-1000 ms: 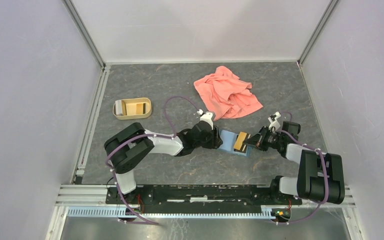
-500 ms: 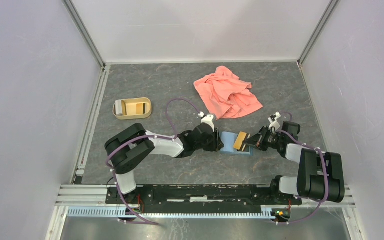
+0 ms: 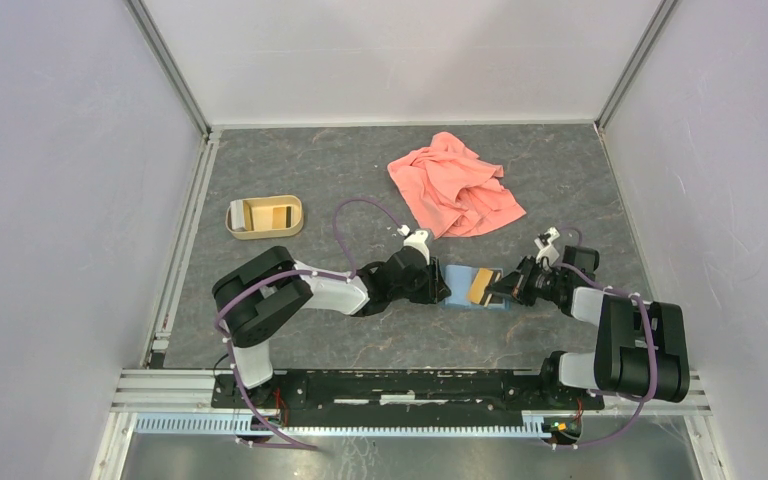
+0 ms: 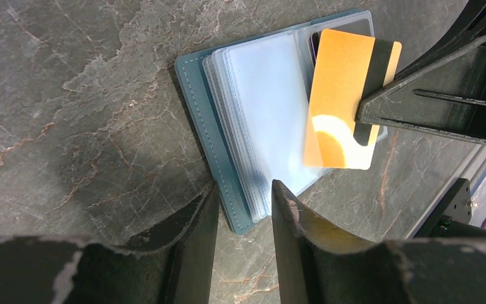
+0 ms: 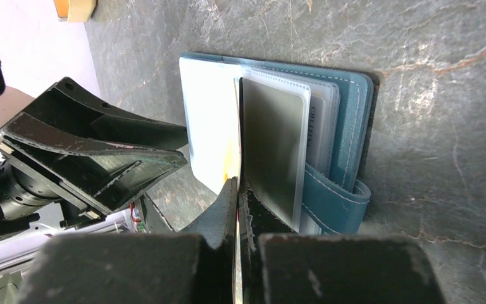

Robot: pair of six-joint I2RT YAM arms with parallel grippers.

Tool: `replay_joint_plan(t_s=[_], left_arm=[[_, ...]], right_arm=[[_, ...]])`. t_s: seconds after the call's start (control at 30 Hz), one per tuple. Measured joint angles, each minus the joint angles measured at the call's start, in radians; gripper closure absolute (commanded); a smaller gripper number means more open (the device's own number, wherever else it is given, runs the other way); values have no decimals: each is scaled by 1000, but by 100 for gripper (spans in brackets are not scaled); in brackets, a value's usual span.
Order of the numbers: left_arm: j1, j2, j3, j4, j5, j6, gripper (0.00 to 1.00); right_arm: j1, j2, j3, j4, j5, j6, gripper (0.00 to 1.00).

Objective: Put the credit cards into the card holder
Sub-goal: Insert the credit card into the card holder.

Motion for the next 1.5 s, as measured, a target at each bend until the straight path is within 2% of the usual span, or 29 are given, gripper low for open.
replay_joint_plan(t_s=[0.6,1.5], left_arm=[[0,12,3,18,2,-1,57],[0,25,21,13,10,0,57]], right_arm=[[14,104,89,-131,-24,-137,100],[50,293,234,-248,-89,-202,97]])
